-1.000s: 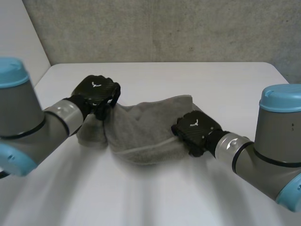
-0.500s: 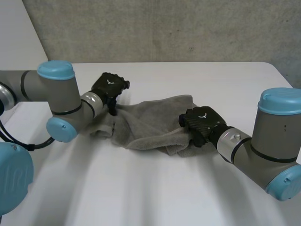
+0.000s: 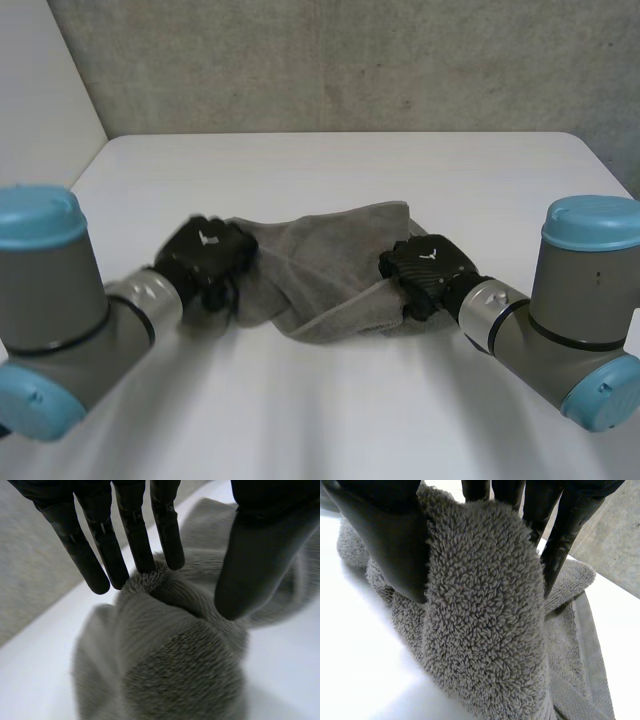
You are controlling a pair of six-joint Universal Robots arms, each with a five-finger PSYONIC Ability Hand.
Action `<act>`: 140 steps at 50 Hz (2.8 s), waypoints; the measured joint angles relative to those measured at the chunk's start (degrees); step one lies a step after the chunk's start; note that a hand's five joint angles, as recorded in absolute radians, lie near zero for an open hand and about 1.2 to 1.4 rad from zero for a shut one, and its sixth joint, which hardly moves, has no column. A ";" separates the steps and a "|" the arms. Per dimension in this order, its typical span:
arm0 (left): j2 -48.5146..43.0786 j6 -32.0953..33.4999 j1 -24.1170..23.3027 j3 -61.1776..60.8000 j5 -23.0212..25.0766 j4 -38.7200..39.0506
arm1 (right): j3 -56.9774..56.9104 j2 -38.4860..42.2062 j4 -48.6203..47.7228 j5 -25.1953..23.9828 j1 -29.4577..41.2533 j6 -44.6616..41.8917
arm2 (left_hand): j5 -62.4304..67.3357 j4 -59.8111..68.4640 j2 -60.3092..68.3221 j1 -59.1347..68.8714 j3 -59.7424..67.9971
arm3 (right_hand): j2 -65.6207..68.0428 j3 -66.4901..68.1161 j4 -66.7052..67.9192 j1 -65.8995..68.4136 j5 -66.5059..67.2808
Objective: Fold the towel.
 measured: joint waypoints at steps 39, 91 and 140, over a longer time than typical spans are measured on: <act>-18.40 0.93 -3.85 11.49 -4.84 7.74 | 0.74 1.24 -0.17 -0.06 -0.66 -0.45 | -17.52 -16.47 -16.61 -16.58 -16.78 | -0.06 -0.05 -0.04 -0.11 -0.05; -2.69 -18.81 2.87 19.29 10.62 -29.58 | -10.72 -17.40 20.66 -0.84 -8.24 -15.98 | 31.45 35.35 32.19 28.46 37.79 | 16.08 16.37 16.55 17.47 17.07; -4.11 -11.23 -0.67 12.30 -7.18 -8.54 | -7.66 -1.93 9.34 1.98 -1.07 -15.40 | -29.30 -28.28 -27.05 -28.27 -28.76 | 16.08 16.37 16.55 17.47 17.08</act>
